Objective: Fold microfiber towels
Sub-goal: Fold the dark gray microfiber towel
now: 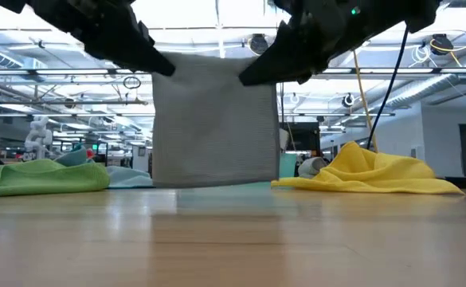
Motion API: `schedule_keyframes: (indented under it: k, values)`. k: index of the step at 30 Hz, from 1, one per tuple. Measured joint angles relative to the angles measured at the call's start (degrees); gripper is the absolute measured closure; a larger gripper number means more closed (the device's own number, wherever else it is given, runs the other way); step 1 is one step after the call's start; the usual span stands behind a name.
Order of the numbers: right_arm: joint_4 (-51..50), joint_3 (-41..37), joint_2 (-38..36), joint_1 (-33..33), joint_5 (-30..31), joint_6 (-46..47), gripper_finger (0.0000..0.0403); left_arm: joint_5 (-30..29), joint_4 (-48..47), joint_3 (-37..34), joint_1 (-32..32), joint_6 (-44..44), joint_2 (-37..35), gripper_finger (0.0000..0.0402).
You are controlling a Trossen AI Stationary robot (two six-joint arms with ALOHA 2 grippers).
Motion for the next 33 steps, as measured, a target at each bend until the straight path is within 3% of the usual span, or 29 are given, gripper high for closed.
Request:
schedule_keyframes:
  k: [7,12,22,26,33]
  values:
    - [-0.1,0.0,0.0,-5.0,0.0,-4.4,0.0392,-1.4,-4.9,0.0,5.9,2.8,-0.4,0.0394]
    - [1.9,-1.9,0.0,-7.2,-1.0,-2.1,0.0392,-0.9,-6.2,0.0,8.9,2.8,-0.5,0.0387]
    - [18.6,-11.1,0.0,-2.9,-9.0,6.9,0.0392,5.4,-0.2,0.1,3.1,0.5,1.1,0.0388]
    - [19.3,-12.2,0.0,-0.6,-9.0,9.7,0.0392,6.6,4.9,0.0,0.5,-0.9,4.4,0.0396]
    - [21.7,-12.3,2.9,2.4,-6.8,11.0,0.0392,3.9,5.8,0.0,-0.9,-3.9,7.6,0.0389]
